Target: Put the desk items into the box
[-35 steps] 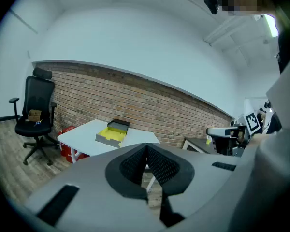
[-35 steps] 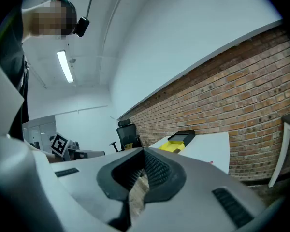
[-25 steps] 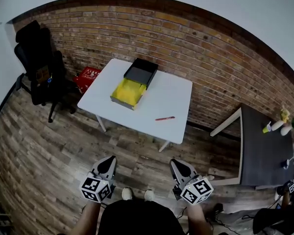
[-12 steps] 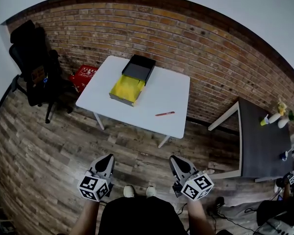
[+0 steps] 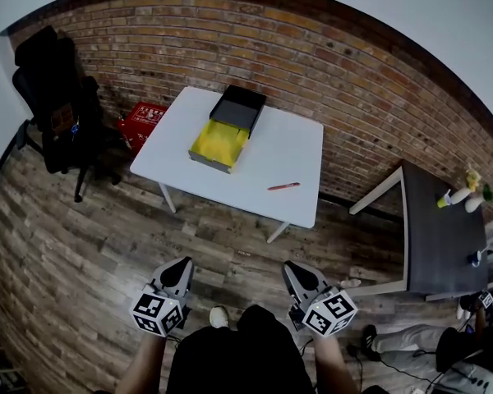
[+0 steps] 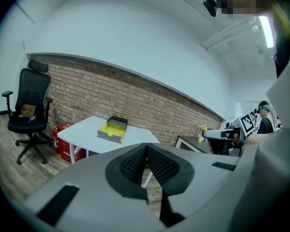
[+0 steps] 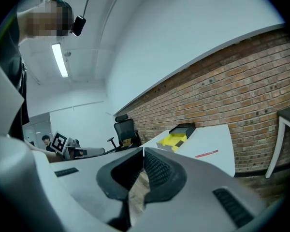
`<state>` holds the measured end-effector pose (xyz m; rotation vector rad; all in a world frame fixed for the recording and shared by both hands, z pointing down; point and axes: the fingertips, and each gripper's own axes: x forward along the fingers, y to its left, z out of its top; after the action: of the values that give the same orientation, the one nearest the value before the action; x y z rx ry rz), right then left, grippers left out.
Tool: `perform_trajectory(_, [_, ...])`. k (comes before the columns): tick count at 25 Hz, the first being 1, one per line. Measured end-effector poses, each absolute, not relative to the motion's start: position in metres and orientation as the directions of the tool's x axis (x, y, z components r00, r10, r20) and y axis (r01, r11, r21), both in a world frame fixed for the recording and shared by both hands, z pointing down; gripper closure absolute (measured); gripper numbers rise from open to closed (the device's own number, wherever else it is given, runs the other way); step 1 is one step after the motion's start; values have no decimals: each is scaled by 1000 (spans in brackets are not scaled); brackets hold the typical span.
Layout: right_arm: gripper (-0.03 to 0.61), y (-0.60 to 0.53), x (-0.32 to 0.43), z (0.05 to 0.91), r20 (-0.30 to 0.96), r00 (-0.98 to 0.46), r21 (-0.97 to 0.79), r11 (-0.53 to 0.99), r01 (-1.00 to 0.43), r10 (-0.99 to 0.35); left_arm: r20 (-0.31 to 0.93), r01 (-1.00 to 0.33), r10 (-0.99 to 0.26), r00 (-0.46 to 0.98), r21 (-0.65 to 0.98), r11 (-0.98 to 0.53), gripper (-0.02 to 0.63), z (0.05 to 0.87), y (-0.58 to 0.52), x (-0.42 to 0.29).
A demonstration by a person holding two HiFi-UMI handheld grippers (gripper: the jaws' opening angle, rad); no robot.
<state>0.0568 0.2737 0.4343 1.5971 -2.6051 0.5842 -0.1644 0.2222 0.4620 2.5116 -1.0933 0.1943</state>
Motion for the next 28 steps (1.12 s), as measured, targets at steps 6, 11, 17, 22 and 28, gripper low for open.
perform_trajectory(6, [555, 272, 52, 439, 220, -461, -311, 386, -869, -860, 285, -717, -659, 696, 308, -625, 600, 468, 220, -168])
perform_trajectory(11, [555, 261, 57, 443, 222, -455, -314, 379, -871, -862, 293, -705, -642, 709, 301, -642, 600, 471, 210, -159])
perform_trajectory(17, [555, 235, 68, 448, 227, -458, -309, 382, -871, -860, 297, -707, -641, 707, 305, -638, 600, 475, 187, -149])
perform_trajectory(22, [555, 202, 84, 454, 235, -464, -311, 386, -868, -854, 289, -710, -648, 704, 312, -632, 600, 473, 155, -136])
perform_trajectory(28, [555, 156, 109, 463, 245, -476, -317, 394, -863, -845, 297, -720, -656, 694, 296, -628, 600, 473, 113, -115])
